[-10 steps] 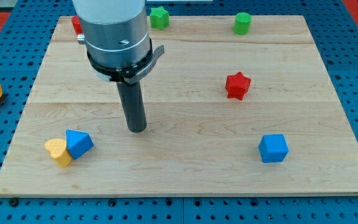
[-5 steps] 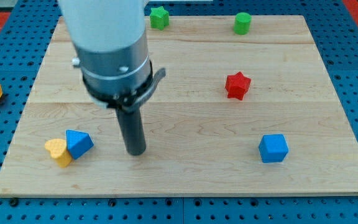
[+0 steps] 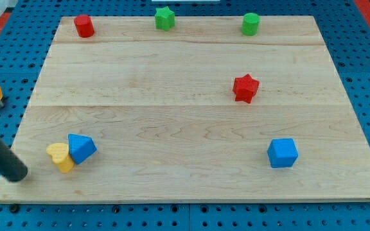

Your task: Place the yellow heart horizontally to the left of the blue cube

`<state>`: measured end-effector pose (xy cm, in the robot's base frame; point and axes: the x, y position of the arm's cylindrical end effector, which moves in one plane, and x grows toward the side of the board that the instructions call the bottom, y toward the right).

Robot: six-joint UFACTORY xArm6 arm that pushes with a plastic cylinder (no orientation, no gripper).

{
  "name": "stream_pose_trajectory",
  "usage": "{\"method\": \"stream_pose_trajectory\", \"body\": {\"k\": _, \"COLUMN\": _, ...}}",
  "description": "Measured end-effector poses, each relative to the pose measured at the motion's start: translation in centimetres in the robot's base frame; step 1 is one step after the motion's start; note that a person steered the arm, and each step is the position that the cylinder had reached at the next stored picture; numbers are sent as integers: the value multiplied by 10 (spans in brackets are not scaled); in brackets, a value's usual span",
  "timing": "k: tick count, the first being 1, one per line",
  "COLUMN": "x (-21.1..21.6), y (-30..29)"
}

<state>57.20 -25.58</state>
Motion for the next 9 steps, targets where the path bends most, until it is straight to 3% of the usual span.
{"method": "stream_pose_trajectory", "body": {"k": 1, "x": -28, "y": 73}}
{"method": "stream_pose_trajectory", "body": {"k": 3, "x": -12, "y": 192}}
{"method": "stream_pose_trajectory", "body": {"k": 4, "x": 12, "y": 159}}
{"method": "stream_pose_trajectory", "body": {"k": 6, "x": 13, "y": 241}}
{"method": "stream_pose_trajectory", "body": {"k": 7, "x": 1, "y": 242}}
{"method": "stream_pose_trajectory", "body": {"k": 9, "x": -6, "y": 197}}
